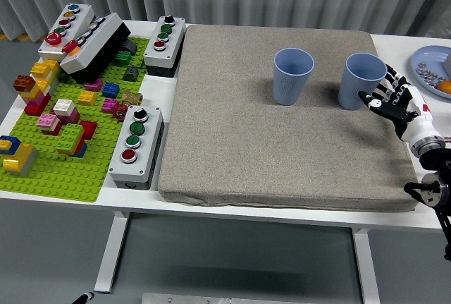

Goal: Pick cup pour cup place

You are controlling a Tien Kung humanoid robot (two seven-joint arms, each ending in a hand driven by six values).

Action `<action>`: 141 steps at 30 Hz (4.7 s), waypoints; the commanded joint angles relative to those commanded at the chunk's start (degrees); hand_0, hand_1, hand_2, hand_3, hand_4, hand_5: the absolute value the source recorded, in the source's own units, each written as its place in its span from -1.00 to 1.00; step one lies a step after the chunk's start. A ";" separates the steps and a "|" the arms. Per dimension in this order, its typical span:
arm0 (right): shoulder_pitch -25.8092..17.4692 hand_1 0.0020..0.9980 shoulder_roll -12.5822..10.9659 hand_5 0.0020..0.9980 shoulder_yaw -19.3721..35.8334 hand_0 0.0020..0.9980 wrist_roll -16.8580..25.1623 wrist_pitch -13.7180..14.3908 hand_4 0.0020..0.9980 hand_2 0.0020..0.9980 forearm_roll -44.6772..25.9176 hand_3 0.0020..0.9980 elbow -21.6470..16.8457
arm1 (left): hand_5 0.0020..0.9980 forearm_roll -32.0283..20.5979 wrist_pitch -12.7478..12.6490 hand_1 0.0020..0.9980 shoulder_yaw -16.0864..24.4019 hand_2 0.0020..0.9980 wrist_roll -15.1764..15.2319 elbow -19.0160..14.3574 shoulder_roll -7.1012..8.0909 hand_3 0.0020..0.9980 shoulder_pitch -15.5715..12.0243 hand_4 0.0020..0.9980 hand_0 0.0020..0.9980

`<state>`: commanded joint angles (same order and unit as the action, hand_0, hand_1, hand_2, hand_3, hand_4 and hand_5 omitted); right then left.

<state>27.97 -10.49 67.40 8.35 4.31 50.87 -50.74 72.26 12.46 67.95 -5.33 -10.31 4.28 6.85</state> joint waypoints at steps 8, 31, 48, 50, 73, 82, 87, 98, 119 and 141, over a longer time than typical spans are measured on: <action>0.56 0.80 -0.15 -0.62 0.05 0.80 0.12 -0.05 0.62 0.99 -0.12 0.88 0.43 | 1.00 0.08 0.03 0.68 -0.04 0.83 0.05 0.00 0.03 0.64 0.33 0.26 0.66; 2.25 0.80 0.73 -0.62 -0.68 0.80 0.25 -0.29 0.61 0.98 -0.61 0.86 2.51 | 1.00 -0.09 0.12 0.67 -0.95 0.83 0.15 0.00 0.15 0.64 1.15 0.25 0.66; 3.23 0.80 1.35 -0.61 -0.60 0.81 0.74 -0.53 0.61 0.97 -1.17 0.85 4.45 | 1.00 0.39 0.16 0.68 -0.76 0.83 0.06 0.00 0.05 0.64 1.54 0.26 0.66; 3.32 0.80 1.63 -0.61 -0.63 0.81 0.92 -0.60 0.61 0.97 -1.31 0.85 4.88 | 1.00 0.45 0.18 0.68 -0.79 0.83 0.03 0.00 0.03 0.64 1.62 0.26 0.66; 3.95 0.80 2.81 -0.61 -1.26 0.81 1.33 -0.63 0.60 0.97 -1.58 0.84 7.56 | 1.00 0.54 0.22 0.68 -1.09 0.83 -0.11 0.00 -0.01 0.64 1.80 0.26 0.66; 4.56 0.80 3.02 -0.61 -1.66 0.81 1.44 -0.67 0.60 0.97 -1.84 0.83 8.59 | 1.00 0.48 0.23 0.68 -1.35 0.83 -0.11 0.00 0.04 0.64 1.83 0.26 0.66; 5.22 0.80 3.15 -0.61 -1.97 0.82 1.62 -0.85 0.60 0.97 -1.96 0.83 9.37 | 1.00 0.45 0.21 0.68 -1.42 0.83 -0.10 0.00 0.03 0.64 1.86 0.27 0.66; 6.20 0.88 3.18 -0.59 -1.85 0.94 0.67 -1.72 0.61 1.00 0.16 0.95 10.20 | 1.00 0.30 0.17 0.68 -1.60 0.83 -0.05 0.00 0.06 0.64 2.12 0.27 0.66; 7.39 0.91 3.62 -0.56 -2.00 0.97 0.21 -1.91 0.62 1.00 0.13 0.97 11.56 | 1.00 0.16 0.08 0.68 -1.79 0.83 0.00 0.00 0.08 0.63 2.33 0.27 0.66; 8.44 0.87 4.50 -0.52 -2.54 0.93 0.41 -1.78 0.65 1.00 -0.53 0.91 12.72 | 1.00 0.11 0.10 0.68 -1.88 0.83 -0.03 0.00 0.14 0.63 2.41 0.27 0.66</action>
<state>36.41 -5.99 64.86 8.77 2.53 50.35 -38.03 72.37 12.56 66.07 -5.36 -10.31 4.42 9.26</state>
